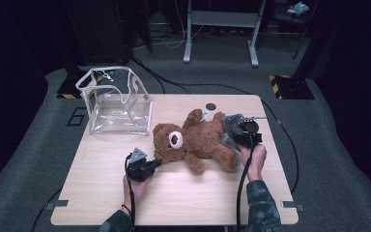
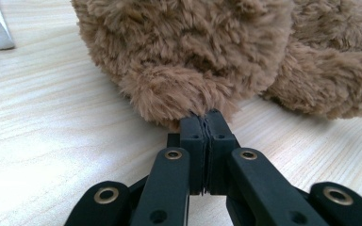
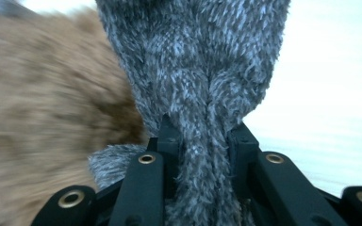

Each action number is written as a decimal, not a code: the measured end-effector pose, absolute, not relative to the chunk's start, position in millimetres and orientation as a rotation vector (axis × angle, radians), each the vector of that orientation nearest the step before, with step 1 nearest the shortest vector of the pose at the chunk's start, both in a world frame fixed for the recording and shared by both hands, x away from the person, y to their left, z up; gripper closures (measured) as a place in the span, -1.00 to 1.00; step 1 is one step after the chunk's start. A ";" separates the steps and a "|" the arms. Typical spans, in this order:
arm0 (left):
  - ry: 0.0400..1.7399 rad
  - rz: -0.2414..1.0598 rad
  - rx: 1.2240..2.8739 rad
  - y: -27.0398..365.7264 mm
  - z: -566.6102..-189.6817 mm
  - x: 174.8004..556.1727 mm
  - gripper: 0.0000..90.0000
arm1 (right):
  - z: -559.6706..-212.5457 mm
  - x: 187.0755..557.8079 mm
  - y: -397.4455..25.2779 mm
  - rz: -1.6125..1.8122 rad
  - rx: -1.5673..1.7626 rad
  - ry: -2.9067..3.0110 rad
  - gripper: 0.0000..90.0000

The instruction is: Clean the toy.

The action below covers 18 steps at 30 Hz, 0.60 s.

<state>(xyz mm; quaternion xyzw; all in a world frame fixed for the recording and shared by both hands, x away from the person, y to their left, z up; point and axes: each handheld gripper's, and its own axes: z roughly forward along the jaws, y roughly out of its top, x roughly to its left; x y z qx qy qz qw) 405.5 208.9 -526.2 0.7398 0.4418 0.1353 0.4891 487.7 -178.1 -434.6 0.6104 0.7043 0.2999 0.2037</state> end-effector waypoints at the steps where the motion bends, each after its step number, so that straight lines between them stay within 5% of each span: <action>1: 1.073 0.331 1.798 208.9 -526.2 405.6 0.96 | -426.8 482.9 -175.7 0.868 1.673 1.978 0.61; 5: 1.077 0.333 1.796 208.7 -526.2 405.4 0.96 | -410.7 467.9 -154.5 0.941 1.590 2.044 0.61; 9: 1.082 0.337 1.791 208.7 -526.2 405.4 0.96 | -430.3 468.2 -134.9 0.861 1.551 2.120 0.61; 18: 1.081 0.336 1.791 208.8 -526.2 405.3 0.96 | -451.9 467.2 -164.7 0.793 1.651 2.061 0.61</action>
